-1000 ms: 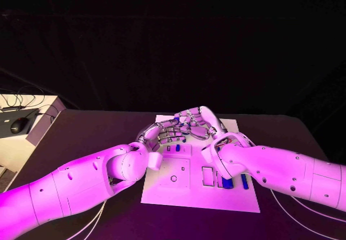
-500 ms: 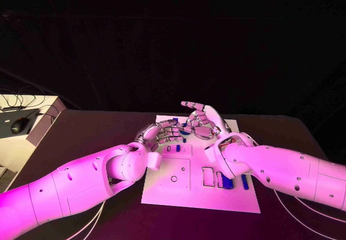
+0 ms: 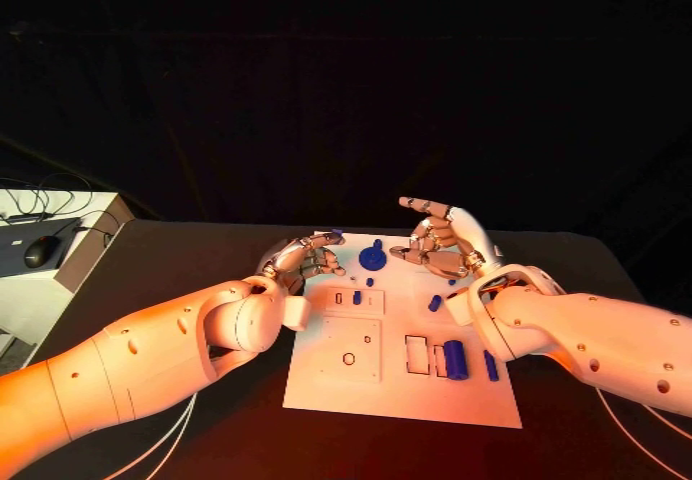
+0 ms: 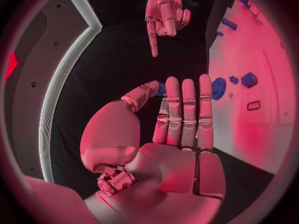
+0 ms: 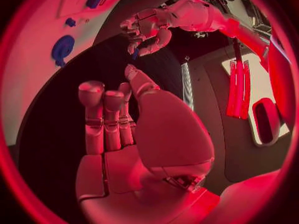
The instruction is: Assemble the parts on the task board
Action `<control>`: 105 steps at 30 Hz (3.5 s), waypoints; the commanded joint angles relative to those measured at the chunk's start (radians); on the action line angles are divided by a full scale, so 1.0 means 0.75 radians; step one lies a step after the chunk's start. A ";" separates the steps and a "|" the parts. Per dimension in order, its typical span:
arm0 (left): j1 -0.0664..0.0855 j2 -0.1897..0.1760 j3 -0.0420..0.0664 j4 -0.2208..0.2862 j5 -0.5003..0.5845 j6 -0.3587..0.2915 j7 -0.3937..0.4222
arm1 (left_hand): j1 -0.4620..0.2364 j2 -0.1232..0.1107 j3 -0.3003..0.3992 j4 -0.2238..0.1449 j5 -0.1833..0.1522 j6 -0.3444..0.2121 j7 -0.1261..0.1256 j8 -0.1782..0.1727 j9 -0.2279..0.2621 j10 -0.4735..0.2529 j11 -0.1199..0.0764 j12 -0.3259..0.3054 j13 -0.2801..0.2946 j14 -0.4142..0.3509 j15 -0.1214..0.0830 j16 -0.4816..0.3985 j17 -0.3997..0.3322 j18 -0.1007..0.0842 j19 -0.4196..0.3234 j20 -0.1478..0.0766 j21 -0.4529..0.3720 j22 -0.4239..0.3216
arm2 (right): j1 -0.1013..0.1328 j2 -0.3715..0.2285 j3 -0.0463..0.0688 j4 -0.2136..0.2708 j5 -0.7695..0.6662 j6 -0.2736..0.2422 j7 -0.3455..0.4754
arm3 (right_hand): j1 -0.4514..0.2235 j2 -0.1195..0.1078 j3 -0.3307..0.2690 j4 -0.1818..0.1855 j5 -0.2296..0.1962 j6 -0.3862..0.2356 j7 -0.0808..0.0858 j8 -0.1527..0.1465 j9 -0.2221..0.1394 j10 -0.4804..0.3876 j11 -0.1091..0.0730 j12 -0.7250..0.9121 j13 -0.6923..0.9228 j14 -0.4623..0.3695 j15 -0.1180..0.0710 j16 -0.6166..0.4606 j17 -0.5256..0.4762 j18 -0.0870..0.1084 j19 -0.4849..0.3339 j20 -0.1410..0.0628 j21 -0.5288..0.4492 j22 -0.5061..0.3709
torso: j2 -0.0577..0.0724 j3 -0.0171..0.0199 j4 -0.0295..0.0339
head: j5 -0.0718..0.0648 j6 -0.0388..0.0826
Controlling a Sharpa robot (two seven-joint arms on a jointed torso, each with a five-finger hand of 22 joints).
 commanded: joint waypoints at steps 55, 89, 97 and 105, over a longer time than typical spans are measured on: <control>0.502 0.270 -0.254 -0.353 -0.991 0.883 -1.267 | 0.127 0.063 -0.265 0.181 -0.006 0.232 -0.144 0.048 0.617 0.324 -0.093 0.187 0.681 0.400 -0.113 -0.096 0.561 0.043 0.084 -0.113 0.362 0.279 | 0.131 -0.030 0.004 -0.264 0.333 0.200 0.102 | -0.001 0.079 -0.034 -0.141 0.074 0.339 0.021 0.029 0.021 -0.113 0.032 -0.168 -0.505 -0.158 0.034 -0.334 -0.186 0.020 -0.148 0.038 -0.697 -0.082 | -0.015 0.0075 0.0003 | 0.003 -0.071; 0.498 0.374 -0.286 -0.530 -1.113 1.037 -1.218 | 0.176 0.058 -0.258 0.125 0.000 0.233 -0.150 0.166 0.545 0.369 -0.091 0.214 0.841 0.421 -0.109 -0.092 0.619 0.064 0.071 -0.090 0.399 0.307 | 0.131 -0.021 0.004 -0.259 0.296 0.228 0.089 | -0.004 0.084 -0.027 -0.169 0.134 0.323 0.023 0.027 0.020 -0.115 0.034 -0.166 -0.535 -0.165 0.035 -0.337 -0.185 0.021 -0.158 0.039 -0.699 -0.027 | -0.007 0.0078 -0.0043 | -0.002 -0.093; 0.498 0.355 -0.279 -0.522 -1.110 1.018 -1.213 | 0.177 0.055 -0.259 0.142 -0.002 0.225 -0.149 0.176 0.538 0.364 -0.090 0.210 0.838 0.414 -0.108 -0.091 0.620 0.070 0.066 -0.083 0.401 0.307 | 0.131 -0.020 0.004 -0.256 0.292 0.232 0.087 | -0.004 0.084 -0.027 -0.169 0.134 0.323 0.023 0.027 0.020 -0.115 0.034 -0.166 -0.535 -0.165 0.035 -0.337 -0.185 0.021 -0.158 0.039 -0.699 -0.027 | -0.009 0.0074 -0.0051 | -0.002 -0.095; 0.498 0.296 -0.258 -0.468 -1.050 0.907 -1.181 | 0.146 0.059 -0.623 0.317 -0.009 0.170 -0.141 0.151 0.516 0.300 -0.085 0.064 0.669 0.372 -0.104 -0.121 0.589 0.041 0.059 -0.100 0.348 0.272 | 0.131 -0.024 0.004 -0.253 0.290 0.235 0.087 | -0.003 0.084 -0.027 -0.170 0.134 0.316 0.023 0.027 0.020 -0.116 0.034 -0.162 -0.537 -0.164 0.035 -0.335 -0.185 0.022 -0.156 0.039 -0.704 -0.020 | -0.009 0.0067 -0.0044 | -0.005 -0.094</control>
